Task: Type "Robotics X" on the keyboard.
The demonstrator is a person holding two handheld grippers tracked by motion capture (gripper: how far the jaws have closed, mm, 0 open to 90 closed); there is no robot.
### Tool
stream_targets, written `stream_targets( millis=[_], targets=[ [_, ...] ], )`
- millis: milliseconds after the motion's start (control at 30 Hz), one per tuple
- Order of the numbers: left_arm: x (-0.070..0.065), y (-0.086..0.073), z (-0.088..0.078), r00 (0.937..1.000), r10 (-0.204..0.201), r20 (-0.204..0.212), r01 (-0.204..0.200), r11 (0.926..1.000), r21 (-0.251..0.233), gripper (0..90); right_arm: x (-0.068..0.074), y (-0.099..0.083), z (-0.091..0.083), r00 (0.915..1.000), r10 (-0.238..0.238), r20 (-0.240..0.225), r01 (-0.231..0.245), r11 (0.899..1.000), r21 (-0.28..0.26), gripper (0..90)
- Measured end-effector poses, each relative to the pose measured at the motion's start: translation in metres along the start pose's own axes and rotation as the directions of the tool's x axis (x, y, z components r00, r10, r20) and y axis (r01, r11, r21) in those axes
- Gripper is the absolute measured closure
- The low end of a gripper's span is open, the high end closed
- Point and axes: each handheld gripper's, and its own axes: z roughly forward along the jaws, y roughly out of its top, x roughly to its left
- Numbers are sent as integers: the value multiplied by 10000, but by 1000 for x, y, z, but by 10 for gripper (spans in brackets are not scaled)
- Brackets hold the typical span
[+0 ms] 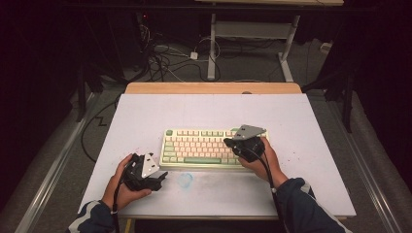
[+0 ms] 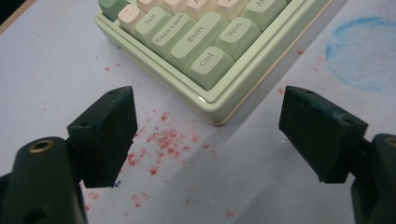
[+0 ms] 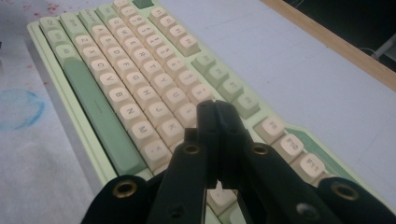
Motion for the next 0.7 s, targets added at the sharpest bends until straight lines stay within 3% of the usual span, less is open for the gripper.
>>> stream_targets(
  millis=[300, 700],
  targets=[
    [-3, -2, 1, 9999, -58, 110, 58, 10000, 50, 182, 7, 9, 29, 9995, -215, -225, 225, 9987, 456, 900],
    [-3, -4, 2, 9998, 52, 174, -57, 9996, 259, 182, 9, 10, 46, 9994, -301, -168, 315, 9952, 928, 900]
  ],
)
